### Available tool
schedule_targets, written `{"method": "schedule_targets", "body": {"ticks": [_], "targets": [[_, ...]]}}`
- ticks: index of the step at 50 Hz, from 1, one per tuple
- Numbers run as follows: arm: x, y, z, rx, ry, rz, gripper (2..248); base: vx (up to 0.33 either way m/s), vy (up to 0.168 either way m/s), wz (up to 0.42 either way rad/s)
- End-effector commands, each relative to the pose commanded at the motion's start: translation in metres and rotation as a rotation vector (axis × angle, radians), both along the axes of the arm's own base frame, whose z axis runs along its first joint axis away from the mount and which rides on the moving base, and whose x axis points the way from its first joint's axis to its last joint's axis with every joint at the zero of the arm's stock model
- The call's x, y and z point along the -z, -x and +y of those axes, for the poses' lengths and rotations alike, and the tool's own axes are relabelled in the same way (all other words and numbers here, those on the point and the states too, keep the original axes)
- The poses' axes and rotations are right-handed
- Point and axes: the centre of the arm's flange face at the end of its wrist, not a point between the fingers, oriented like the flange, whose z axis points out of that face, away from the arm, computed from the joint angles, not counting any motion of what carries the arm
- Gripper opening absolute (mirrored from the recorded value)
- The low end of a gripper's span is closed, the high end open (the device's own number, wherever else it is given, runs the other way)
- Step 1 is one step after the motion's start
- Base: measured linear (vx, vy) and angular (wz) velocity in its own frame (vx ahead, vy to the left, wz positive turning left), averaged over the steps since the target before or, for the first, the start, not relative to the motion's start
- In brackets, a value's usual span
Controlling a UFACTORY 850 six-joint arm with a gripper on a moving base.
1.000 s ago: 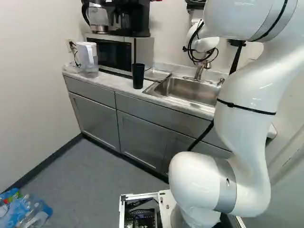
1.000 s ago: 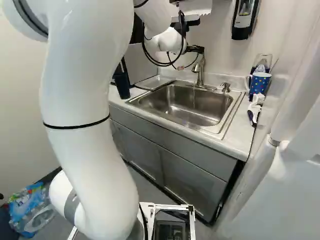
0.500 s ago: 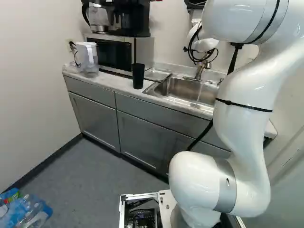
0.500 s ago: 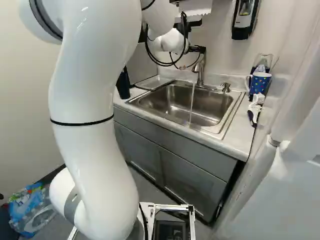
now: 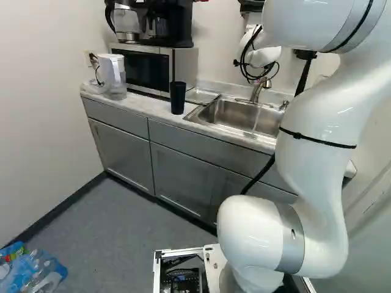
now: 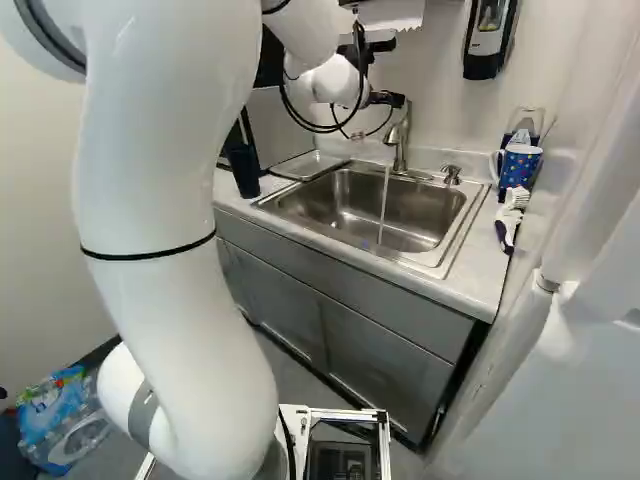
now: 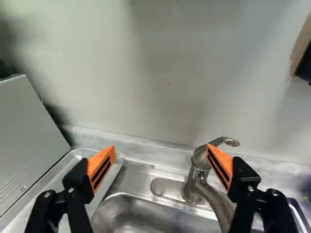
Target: Rinse the cup and place it in the tray
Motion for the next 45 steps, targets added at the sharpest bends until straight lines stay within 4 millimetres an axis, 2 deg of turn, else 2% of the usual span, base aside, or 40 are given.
{"method": "schedule_targets", "body": {"ticks": [26,45], "targets": [[-0.002,0.035,0.041,-0.048,-0.005,0.016,247,0.0,0.0,0.0],[0.004,0.063,0.069,-0.084,-0.025,0.091,247,0.0,0.0,0.0]]}}
